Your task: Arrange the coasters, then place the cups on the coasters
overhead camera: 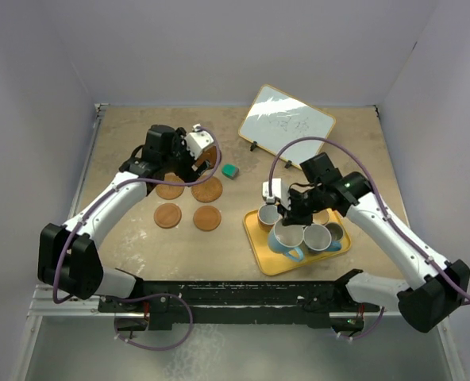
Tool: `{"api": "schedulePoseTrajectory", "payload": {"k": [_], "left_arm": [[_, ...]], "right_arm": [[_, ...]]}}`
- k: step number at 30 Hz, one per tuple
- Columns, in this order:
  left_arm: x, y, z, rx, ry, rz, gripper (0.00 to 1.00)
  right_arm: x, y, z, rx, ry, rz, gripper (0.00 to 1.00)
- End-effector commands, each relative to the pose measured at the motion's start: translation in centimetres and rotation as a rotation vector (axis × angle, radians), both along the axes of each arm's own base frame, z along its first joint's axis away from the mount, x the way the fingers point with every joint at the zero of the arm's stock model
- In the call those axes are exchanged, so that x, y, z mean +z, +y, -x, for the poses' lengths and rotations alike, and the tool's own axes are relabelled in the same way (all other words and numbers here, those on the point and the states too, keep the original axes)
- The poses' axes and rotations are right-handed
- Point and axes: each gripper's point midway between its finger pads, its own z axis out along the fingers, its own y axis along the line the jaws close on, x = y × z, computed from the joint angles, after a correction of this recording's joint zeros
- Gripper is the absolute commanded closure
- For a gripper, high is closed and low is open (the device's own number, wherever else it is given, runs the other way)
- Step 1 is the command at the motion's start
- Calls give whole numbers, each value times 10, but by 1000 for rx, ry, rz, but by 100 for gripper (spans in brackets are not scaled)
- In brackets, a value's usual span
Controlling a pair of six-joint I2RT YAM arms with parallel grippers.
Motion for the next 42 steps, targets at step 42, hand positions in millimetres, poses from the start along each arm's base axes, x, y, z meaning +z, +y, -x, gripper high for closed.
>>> {"api": "schedulePoseTrajectory", "payload": {"k": [42], "left_arm": [[152,-161,5,43,155,658,34]], "right_arm": [[136,7,-218,-1420,-329,-423,100]]}}
